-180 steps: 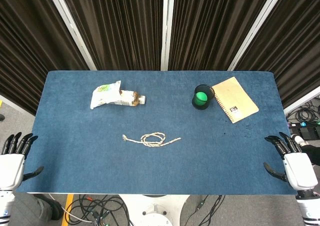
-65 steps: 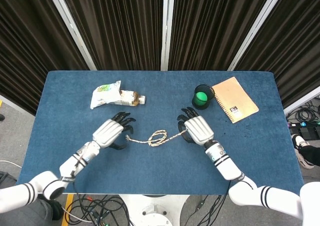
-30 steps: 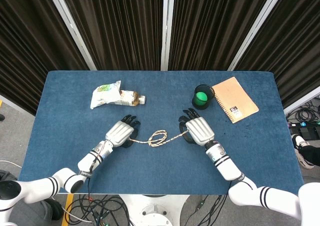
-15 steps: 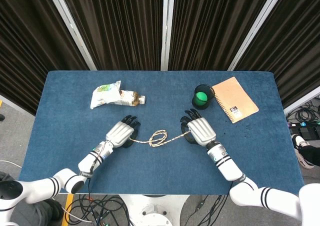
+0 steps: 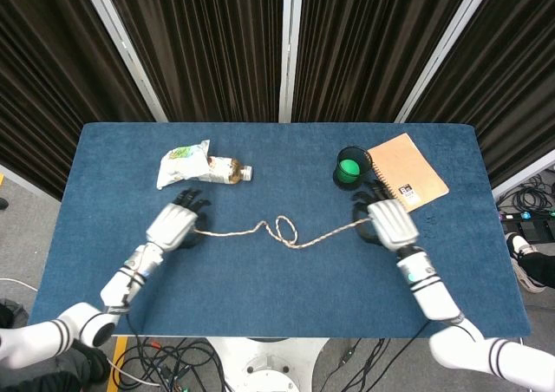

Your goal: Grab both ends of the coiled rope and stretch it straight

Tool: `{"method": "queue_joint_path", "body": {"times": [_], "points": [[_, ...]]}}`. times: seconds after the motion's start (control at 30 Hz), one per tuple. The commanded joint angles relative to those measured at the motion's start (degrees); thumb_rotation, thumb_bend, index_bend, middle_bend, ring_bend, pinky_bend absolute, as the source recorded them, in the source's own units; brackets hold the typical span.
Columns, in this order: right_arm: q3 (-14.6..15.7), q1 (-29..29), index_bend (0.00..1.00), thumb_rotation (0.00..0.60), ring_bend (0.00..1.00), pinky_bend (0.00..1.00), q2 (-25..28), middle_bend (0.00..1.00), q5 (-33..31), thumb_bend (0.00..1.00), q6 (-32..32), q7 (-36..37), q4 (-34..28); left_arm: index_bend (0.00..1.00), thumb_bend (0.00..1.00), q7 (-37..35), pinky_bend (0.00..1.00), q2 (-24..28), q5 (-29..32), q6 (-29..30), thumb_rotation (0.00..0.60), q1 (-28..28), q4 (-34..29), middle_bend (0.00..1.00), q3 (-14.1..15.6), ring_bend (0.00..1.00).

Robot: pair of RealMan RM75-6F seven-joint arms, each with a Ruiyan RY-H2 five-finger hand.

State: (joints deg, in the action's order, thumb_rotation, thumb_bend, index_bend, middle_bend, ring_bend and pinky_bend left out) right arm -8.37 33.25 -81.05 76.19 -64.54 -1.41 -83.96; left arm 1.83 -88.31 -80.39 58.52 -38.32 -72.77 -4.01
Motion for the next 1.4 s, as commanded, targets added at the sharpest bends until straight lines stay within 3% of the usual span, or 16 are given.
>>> {"method": "queue_joint_path", "body": {"times": [0.03, 0.33, 1.13, 1.23, 1.4], "points": [[0.61, -3.5, 0.75, 0.6, 0.09, 0.05, 3.78, 0.29, 0.5, 0.67, -3.62, 2.19, -2.16, 0.61, 0.41, -2.45, 0.03, 4.09, -1.14, 4.05, 0.6, 3.23, -1.63, 0.19, 0.93, 0.01], [2.89, -9.89, 0.75, 0.6, 0.09, 0.06, 7.35, 0.29, -0.15, 0.68, -7.3, 5.71, -2.36, 0.61, 0.4, -6.28, 0.03, 7.17, -3.56, 9.64, 0.6, 8.27, -1.88, 0.19, 3.23, 0.01], [3.99, -13.15, 0.74, 0.6, 0.09, 0.08, -0.38, 0.28, -1.25, 0.67, -2.96, 8.95, 9.42, 0.58, 0.4, -9.77, 0.03, 3.05, -3.27, 7.09, 0.6, 10.56, 7.27, 0.19, 3.78, 0.01], [4.32, -13.15, 0.63, 0.6, 0.07, 0.06, -1.07, 0.25, -1.13, 0.58, -1.99, 8.53, 10.1, 0.48, 0.35, -9.44, 0.03, 2.15, -3.23, 6.49, 0.6, 10.63, 8.25, 0.18, 3.91, 0.01], [4.81, -13.47, 0.16, 0.6, 0.0, 0.01, -1.28, 0.16, -1.33, 0.35, -0.61, 7.73, 9.48, 0.26, 0.22, -8.37, 0.03, 1.35, -2.76, 5.82, 0.6, 10.9, 8.65, 0.15, 3.78, 0.01]]}}
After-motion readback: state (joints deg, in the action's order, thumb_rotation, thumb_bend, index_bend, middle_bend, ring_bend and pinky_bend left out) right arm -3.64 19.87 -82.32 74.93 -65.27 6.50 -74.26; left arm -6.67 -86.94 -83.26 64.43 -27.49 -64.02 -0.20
